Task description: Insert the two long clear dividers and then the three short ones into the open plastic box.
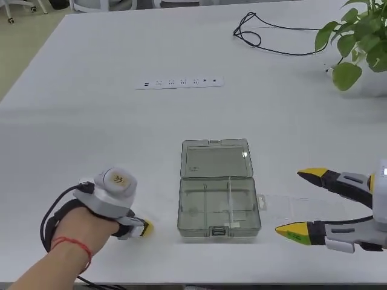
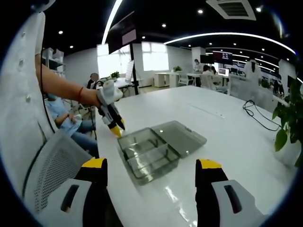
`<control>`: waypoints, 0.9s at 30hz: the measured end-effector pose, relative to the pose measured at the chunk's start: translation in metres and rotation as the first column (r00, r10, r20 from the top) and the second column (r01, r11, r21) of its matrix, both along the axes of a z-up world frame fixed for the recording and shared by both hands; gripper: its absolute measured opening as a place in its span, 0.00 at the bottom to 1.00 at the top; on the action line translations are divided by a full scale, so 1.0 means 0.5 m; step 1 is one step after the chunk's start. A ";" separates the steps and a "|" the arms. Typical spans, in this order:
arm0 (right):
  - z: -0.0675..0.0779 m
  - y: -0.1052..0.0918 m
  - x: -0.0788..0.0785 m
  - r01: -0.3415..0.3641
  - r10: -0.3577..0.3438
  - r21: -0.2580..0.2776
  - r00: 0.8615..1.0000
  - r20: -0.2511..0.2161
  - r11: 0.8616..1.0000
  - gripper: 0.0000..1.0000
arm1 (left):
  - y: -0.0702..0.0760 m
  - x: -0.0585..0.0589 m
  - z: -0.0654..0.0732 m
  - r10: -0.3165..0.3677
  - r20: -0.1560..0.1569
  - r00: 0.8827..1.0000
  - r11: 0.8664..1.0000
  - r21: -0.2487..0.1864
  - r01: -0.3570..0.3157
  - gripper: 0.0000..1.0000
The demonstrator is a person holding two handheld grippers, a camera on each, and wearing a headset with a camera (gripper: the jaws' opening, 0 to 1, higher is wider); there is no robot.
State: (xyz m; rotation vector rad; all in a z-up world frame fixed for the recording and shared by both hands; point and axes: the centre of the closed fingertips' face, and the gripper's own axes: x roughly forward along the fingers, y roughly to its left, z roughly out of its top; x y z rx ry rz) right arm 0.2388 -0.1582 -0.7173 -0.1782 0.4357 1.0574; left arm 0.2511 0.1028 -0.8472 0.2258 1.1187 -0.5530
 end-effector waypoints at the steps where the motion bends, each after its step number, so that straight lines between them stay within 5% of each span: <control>1: 0.000 0.002 -0.001 0.000 0.000 -0.002 1.000 -0.001 1.000 0.77 | 0.001 -0.001 0.002 0.008 0.004 1.000 1.000 -0.008 -0.008 0.30; 15: 0.026 0.038 -0.009 0.009 -0.009 0.027 1.000 -0.016 1.000 0.77 | -0.026 -0.003 0.078 0.122 0.081 0.989 0.974 -0.200 -0.104 0.30; 20: 0.038 0.064 -0.014 0.028 -0.025 0.058 0.999 -0.045 0.998 0.74 | -0.055 -0.001 0.121 0.151 0.119 0.981 0.951 -0.287 -0.112 0.30; 27: 0.070 0.117 -0.015 0.064 -0.054 0.122 0.995 -0.090 0.990 0.68 | -0.126 -0.004 0.203 0.174 0.167 0.970 0.896 -0.436 -0.086 0.30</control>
